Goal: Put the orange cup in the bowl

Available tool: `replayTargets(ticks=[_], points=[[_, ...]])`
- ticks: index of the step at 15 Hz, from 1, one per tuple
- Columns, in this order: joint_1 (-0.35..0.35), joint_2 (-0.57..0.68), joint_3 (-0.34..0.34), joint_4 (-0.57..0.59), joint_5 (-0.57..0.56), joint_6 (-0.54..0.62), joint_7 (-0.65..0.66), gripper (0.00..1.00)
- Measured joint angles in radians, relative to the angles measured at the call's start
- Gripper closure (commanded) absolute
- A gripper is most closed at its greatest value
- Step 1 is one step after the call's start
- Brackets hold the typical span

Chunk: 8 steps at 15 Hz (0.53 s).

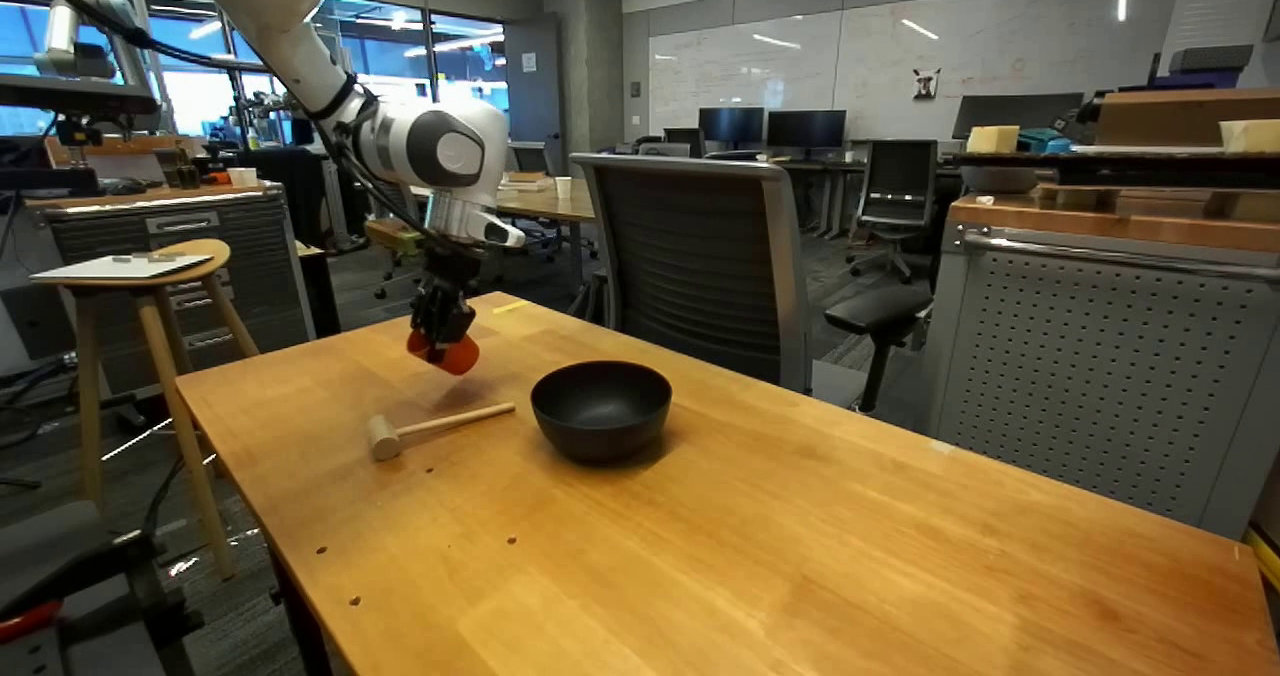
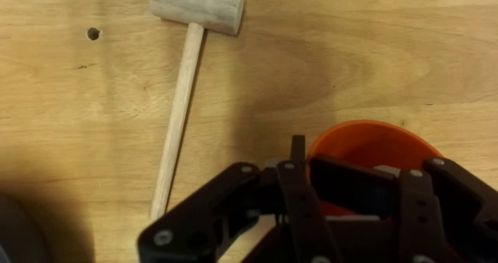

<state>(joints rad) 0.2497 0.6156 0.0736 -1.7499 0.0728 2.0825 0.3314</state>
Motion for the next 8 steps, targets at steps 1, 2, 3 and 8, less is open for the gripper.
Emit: replayTargets(ticks=[1, 2, 3, 8], points=[[0.01, -0.008, 0.002, 0.007, -0.011, -0.019, 0.001, 0.97], [0.023, -0.015, 0.005, 0.014, -0.019, -0.037, 0.002, 0.97], [0.036, -0.02, 0.009, 0.023, -0.025, -0.056, 0.003, 0.97], [0.093, -0.024, 0.019, 0.072, -0.073, -0.116, 0.043, 0.97]])
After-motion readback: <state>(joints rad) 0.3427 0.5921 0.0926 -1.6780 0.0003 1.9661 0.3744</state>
